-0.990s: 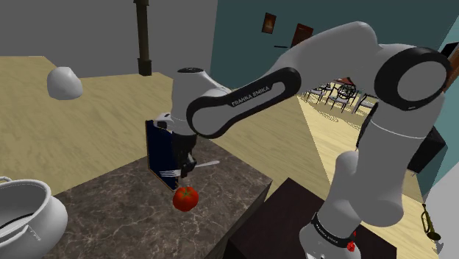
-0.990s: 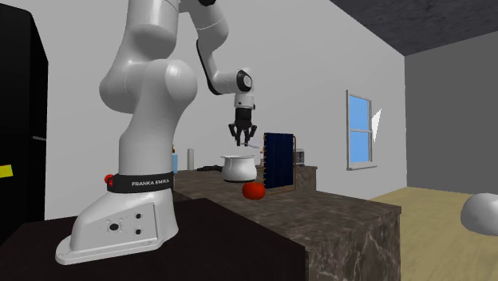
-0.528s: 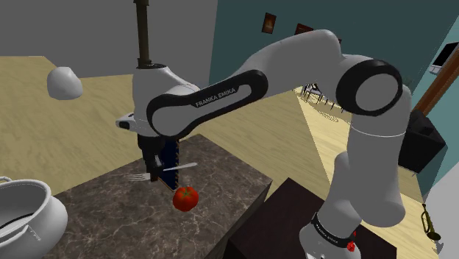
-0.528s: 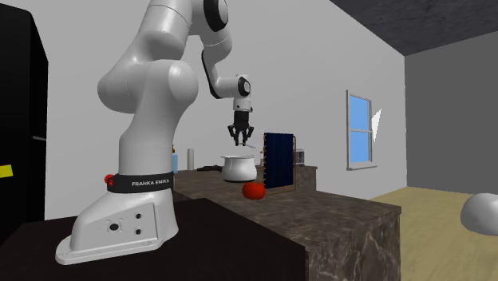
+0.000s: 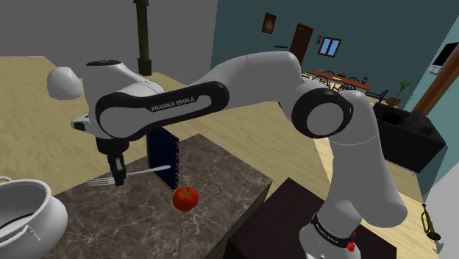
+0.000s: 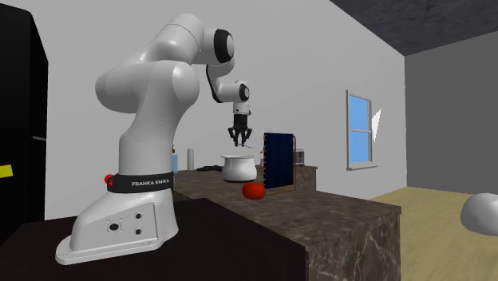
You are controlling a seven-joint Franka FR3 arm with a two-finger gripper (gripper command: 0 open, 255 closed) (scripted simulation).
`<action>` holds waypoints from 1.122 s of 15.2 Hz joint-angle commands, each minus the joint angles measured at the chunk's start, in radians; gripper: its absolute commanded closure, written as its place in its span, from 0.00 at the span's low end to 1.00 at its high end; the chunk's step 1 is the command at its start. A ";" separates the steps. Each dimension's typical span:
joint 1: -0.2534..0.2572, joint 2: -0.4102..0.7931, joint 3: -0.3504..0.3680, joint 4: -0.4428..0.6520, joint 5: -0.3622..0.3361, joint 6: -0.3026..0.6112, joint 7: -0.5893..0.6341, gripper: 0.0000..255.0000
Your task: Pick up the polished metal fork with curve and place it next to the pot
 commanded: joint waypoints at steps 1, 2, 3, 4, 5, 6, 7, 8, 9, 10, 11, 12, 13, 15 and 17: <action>0.005 0.031 -0.001 0.034 -0.003 -0.003 0.004 1.00; 0.005 0.034 -0.001 0.026 -0.003 0.009 0.004 1.00; 0.005 0.038 -0.001 0.019 -0.003 0.020 0.004 1.00; 0.005 0.042 -0.002 0.012 -0.003 0.031 0.004 1.00; 0.005 0.047 -0.002 0.005 -0.004 0.041 0.004 1.00; 0.005 0.051 -0.002 -0.001 -0.004 0.052 0.003 1.00; 0.005 0.056 -0.002 -0.007 -0.004 0.063 0.003 1.00; 0.005 0.061 -0.003 -0.012 -0.005 0.073 0.003 1.00; 0.005 0.066 -0.003 -0.018 -0.005 0.083 0.003 1.00; 0.005 0.071 -0.003 -0.023 -0.005 0.094 0.003 1.00; 0.005 0.076 -0.004 -0.027 -0.006 0.104 0.003 1.00; 0.005 0.082 -0.004 -0.031 -0.006 0.114 0.003 1.00; 0.005 0.088 -0.004 -0.035 -0.007 0.123 0.003 1.00; 0.006 0.100 -0.005 -0.043 -0.007 0.143 0.003 1.00; 0.006 0.113 -0.006 -0.049 -0.008 0.162 0.003 1.00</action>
